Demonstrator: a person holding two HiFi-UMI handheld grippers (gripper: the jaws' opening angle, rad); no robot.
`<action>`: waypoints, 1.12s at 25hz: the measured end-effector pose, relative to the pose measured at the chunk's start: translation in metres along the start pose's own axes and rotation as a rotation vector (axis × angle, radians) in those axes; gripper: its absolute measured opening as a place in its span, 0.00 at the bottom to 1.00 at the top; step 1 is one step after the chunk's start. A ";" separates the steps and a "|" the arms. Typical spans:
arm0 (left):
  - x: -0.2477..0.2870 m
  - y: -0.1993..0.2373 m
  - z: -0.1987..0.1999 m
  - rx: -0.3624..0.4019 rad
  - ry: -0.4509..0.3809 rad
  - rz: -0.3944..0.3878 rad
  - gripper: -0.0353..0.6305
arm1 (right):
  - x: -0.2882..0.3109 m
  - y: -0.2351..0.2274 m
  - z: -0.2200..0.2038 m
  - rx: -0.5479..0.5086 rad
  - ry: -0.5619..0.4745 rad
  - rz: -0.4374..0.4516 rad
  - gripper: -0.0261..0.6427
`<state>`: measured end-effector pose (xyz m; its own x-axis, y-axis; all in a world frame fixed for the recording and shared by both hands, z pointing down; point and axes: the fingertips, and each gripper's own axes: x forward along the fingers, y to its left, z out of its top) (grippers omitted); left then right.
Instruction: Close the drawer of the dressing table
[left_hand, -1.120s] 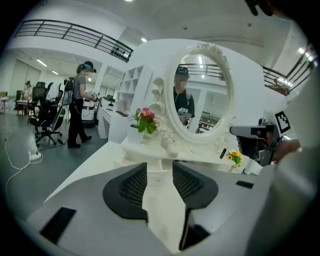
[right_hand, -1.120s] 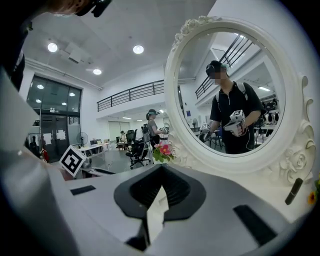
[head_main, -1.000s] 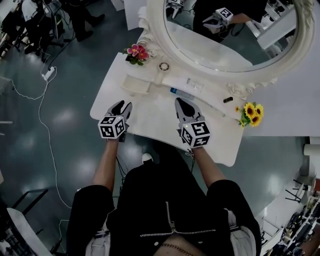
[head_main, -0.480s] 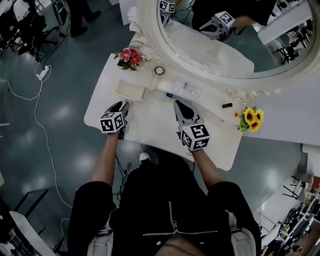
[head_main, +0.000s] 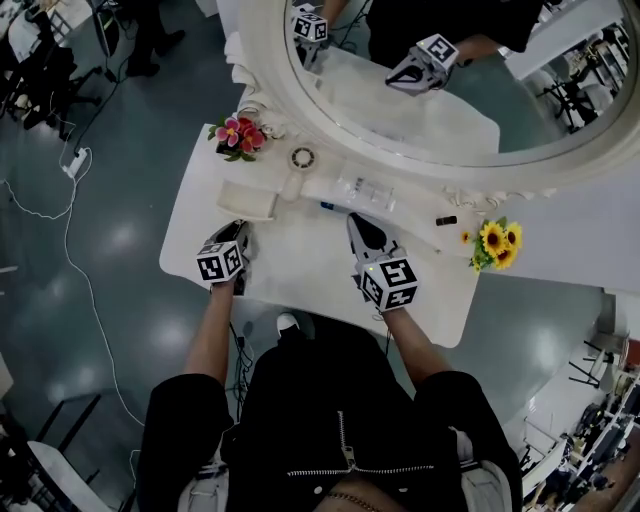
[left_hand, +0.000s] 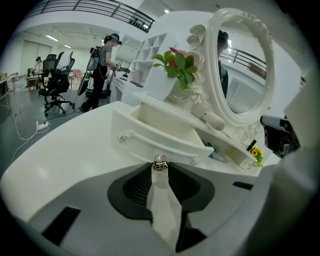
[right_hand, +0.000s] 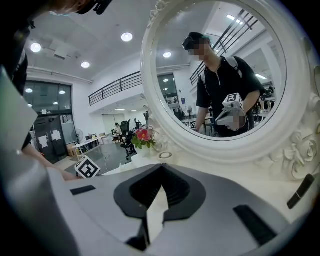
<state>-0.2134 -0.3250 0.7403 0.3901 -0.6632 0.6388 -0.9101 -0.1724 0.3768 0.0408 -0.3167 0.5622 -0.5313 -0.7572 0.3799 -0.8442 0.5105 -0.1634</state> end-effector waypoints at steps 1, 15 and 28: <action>0.000 -0.001 0.001 0.008 -0.003 0.001 0.22 | 0.001 -0.003 0.000 0.000 0.001 -0.003 0.05; 0.007 -0.017 0.017 0.129 -0.002 0.025 0.21 | 0.007 -0.014 0.001 0.021 -0.001 0.004 0.05; 0.004 -0.024 0.012 0.266 -0.013 0.075 0.21 | 0.003 -0.018 -0.004 0.025 0.007 -0.010 0.05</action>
<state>-0.1918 -0.3318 0.7258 0.3197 -0.6904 0.6490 -0.9419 -0.3063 0.1382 0.0546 -0.3266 0.5695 -0.5222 -0.7595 0.3879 -0.8512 0.4921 -0.1824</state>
